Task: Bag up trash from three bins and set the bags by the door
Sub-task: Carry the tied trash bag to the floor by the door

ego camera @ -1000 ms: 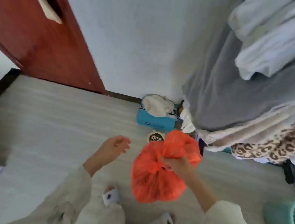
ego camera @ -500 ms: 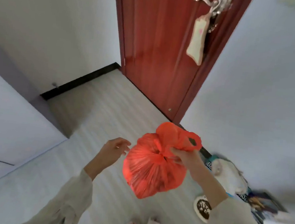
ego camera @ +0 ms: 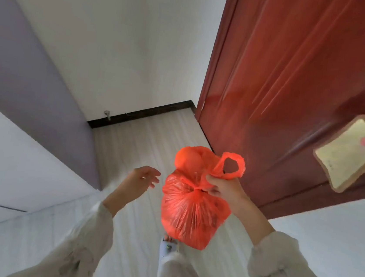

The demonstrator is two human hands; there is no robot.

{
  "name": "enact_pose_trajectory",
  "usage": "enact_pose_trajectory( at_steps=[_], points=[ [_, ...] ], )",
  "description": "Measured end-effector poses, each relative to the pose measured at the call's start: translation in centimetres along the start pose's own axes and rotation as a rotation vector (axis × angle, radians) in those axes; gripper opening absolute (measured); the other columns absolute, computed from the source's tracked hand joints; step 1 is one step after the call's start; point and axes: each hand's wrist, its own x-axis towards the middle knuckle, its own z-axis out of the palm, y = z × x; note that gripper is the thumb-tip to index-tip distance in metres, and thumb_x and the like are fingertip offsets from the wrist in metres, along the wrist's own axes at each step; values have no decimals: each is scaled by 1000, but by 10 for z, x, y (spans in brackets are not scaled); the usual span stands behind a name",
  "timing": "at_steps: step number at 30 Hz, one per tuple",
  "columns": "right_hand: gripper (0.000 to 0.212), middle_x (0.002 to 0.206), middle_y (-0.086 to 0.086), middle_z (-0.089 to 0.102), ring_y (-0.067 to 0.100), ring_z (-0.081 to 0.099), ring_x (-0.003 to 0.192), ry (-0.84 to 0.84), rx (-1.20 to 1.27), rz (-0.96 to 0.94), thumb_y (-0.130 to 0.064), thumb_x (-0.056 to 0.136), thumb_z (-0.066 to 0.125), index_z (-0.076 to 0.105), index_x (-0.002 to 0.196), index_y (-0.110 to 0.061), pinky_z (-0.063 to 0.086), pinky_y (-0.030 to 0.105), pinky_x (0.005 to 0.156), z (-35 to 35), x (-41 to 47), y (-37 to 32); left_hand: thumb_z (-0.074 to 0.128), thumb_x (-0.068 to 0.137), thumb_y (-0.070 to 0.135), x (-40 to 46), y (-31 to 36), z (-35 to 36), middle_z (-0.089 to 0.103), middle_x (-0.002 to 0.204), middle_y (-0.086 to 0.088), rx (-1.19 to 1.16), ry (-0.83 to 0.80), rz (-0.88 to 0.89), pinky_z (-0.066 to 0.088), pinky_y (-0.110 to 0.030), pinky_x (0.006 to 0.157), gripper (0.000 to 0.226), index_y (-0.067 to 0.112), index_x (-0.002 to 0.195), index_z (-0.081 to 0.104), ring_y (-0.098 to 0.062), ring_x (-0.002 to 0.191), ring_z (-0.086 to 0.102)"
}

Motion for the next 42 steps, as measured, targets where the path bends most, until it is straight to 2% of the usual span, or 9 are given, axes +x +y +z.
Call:
enact_pose_trajectory(
  at_steps=[6,13,19,24,28,32,36,39,42],
  points=[
    [31,90,13,65,16,62,60,-40,-33,13,-9,83,65,62,113,-1,50,15,44,16,109,-99,40,93,5,106,41,-38,60,75,1,-85,95,-37,41,-12,52,20,10,95,60,9,47,56],
    [19,86,12,61,4,60,38,19,-22,76,-7,83,65,59,101,-6,51,15,43,46,262,-188,42,92,4,272,79,-80,61,72,3,-78,80,-54,40,-4,48,27,19,78,59,8,47,56],
    [36,76,6,58,7,60,41,62,-63,210,-5,84,64,57,117,6,47,14,38,77,388,-244,39,92,1,427,105,-117,59,71,3,-33,0,-79,38,-3,46,22,13,88,58,9,46,55],
    [15,104,14,62,18,60,84,2,-192,195,-5,84,63,64,99,-3,50,11,49,90,474,-275,39,91,3,519,111,-127,62,73,3,25,-33,-176,41,-6,50,23,11,94,61,7,49,57],
    [17,96,15,67,13,59,72,-102,-322,173,-2,87,58,65,101,4,51,12,54,98,555,-289,41,91,7,589,110,-116,67,84,-11,89,-56,-221,51,-33,77,24,6,98,64,-17,67,59],
    [20,99,14,64,15,59,76,-193,-422,167,-1,87,56,64,105,6,49,10,55,105,645,-288,43,91,9,658,96,-94,69,92,-13,79,5,-258,50,-38,85,24,4,102,64,-27,85,64],
    [26,117,23,64,17,60,90,-260,-478,211,-2,89,56,61,112,8,48,15,63,115,736,-264,44,89,8,720,53,-58,68,87,-10,10,45,-353,47,-32,80,23,8,100,64,-21,80,61],
    [28,112,20,64,24,62,101,-217,-452,244,0,89,54,58,115,8,50,18,63,125,804,-236,45,88,8,764,11,-29,65,82,-3,-7,57,-384,46,-31,76,23,11,97,65,-23,82,62],
    [33,112,19,61,33,60,111,-120,-348,271,-1,90,52,53,123,4,51,33,82,134,865,-212,42,88,7,807,-25,-4,66,82,-5,-10,38,-379,42,-26,71,24,13,95,64,-21,77,60]
  ],
)
